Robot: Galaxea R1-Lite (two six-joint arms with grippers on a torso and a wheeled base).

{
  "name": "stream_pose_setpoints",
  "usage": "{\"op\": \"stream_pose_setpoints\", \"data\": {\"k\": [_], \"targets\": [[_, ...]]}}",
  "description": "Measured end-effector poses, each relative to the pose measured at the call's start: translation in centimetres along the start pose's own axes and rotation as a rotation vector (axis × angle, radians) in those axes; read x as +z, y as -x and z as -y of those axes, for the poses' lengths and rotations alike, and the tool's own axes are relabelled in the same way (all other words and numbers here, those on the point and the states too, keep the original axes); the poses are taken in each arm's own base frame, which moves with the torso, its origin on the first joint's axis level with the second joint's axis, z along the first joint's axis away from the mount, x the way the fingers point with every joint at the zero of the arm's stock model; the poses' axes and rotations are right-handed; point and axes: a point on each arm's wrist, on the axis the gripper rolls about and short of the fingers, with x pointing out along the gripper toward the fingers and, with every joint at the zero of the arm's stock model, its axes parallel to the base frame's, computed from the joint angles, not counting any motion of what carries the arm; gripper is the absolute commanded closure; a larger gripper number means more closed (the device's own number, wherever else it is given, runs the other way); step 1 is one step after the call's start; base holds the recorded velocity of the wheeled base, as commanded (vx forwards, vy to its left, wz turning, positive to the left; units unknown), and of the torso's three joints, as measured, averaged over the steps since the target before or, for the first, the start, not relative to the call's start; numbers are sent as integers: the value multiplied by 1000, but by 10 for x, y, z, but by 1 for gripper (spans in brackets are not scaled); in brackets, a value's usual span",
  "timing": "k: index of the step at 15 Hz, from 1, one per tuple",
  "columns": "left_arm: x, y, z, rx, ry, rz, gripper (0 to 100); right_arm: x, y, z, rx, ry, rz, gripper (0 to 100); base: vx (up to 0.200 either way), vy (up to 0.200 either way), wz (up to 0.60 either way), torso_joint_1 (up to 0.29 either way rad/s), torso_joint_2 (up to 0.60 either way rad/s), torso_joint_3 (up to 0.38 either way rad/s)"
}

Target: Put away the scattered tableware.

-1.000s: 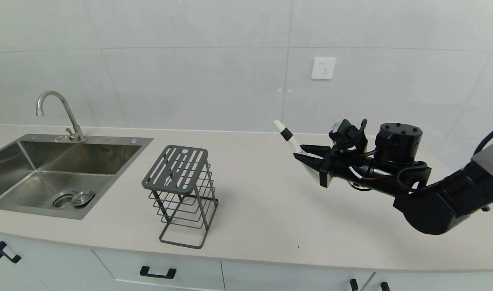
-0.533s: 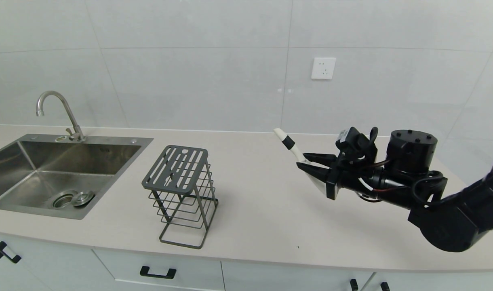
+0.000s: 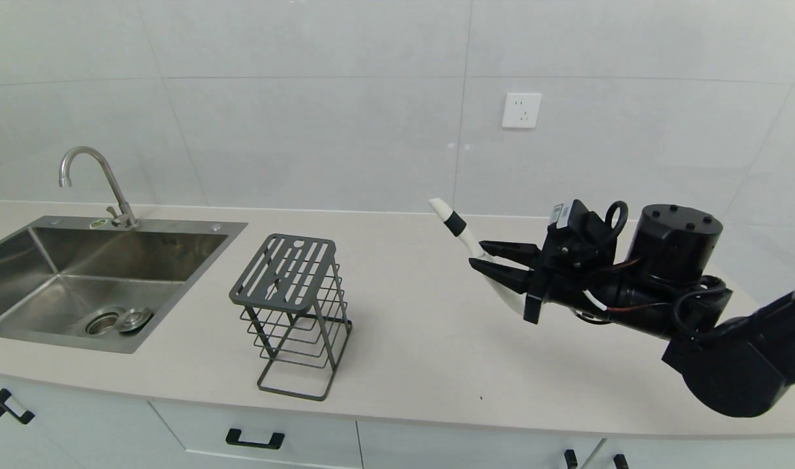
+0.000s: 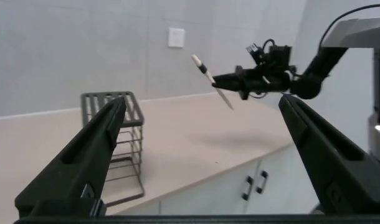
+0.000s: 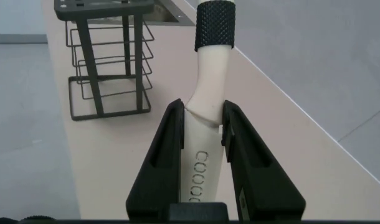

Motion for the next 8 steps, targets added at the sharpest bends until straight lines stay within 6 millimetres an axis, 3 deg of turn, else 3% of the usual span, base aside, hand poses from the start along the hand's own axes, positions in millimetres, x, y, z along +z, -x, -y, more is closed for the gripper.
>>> {"op": "stream_pose_setpoints", "data": {"k": [4,8], "targets": [[24,-37,-18,-124,123,-134,0,6,-1,0,19,0,86,100,0,0,0,0,0,0],[27,-88,-44,-175,202,-232,0,15,-22,-20,90,-80,221,100,0,0,0,0,0,0]]}}
